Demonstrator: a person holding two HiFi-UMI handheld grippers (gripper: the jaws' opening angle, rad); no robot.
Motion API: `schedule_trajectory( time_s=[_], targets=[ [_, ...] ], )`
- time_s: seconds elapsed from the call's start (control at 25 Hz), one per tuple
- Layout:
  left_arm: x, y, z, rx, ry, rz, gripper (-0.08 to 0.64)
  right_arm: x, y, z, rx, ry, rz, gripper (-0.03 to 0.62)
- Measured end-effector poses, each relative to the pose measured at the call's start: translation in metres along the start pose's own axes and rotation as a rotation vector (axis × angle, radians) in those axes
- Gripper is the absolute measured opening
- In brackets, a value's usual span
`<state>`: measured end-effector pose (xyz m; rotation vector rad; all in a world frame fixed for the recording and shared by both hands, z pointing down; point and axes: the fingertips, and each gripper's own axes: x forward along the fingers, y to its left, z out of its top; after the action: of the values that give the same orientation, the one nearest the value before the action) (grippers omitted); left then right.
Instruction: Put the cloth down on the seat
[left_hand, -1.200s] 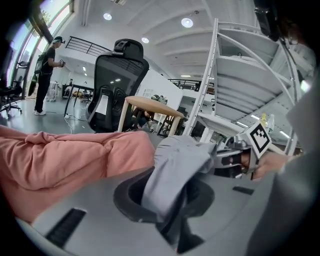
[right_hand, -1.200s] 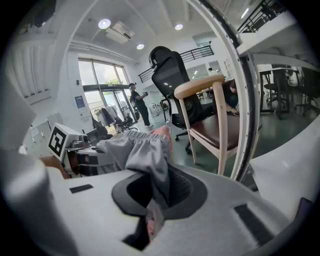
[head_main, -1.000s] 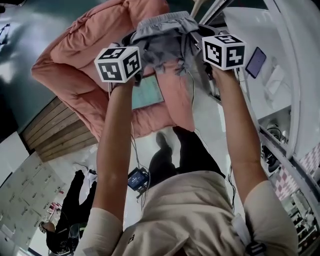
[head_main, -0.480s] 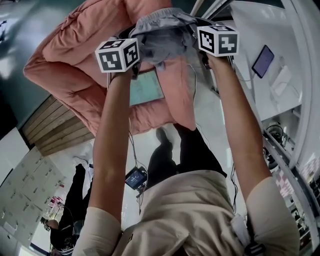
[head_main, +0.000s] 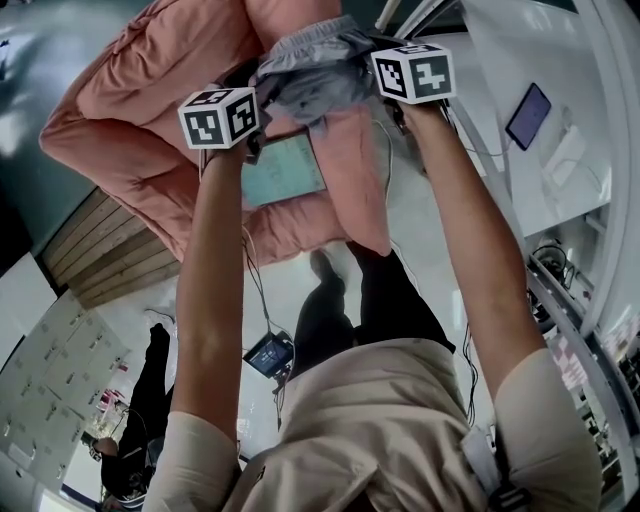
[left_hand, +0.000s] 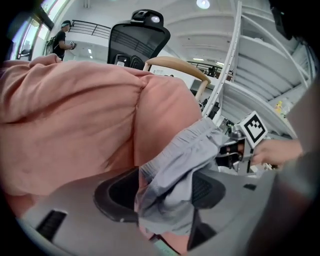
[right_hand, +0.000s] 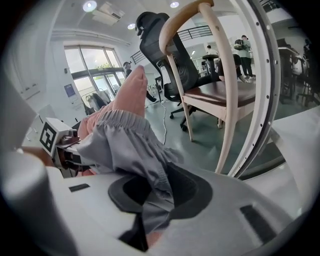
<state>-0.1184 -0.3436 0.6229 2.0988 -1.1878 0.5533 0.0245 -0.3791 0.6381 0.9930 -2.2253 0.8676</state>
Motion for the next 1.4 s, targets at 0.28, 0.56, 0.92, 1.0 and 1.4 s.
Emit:
schedule_trajectory(
  time_s=[0.28,0.56,0.92,1.0,1.4],
  targets=[
    [-0.025,-0.008,-0.017,0.070,0.010,-0.044,0.253,-0.017,-0.002,-0.015,-0.036,0.057,0.007,0.134],
    [-0.077,-0.014,-0.020,0.230,0.056,-0.046,0.252,-0.041,0.017,-0.028,-0.050,0.113,0.025,0.155],
    [-0.174,-0.054,0.000,0.293,-0.072,-0.009,0.252,-0.115,0.056,-0.026,-0.048,0.045,-0.002,0.158],
    [-0.202,-0.071,0.014,0.292,-0.136,-0.012,0.252,-0.139,0.070,-0.017,-0.056,0.000,-0.001,0.155],
    [-0.364,-0.175,0.084,0.406,-0.457,-0.001,0.152,-0.296,0.190,0.048,-0.186,-0.313,0.088,0.033]
  ],
)
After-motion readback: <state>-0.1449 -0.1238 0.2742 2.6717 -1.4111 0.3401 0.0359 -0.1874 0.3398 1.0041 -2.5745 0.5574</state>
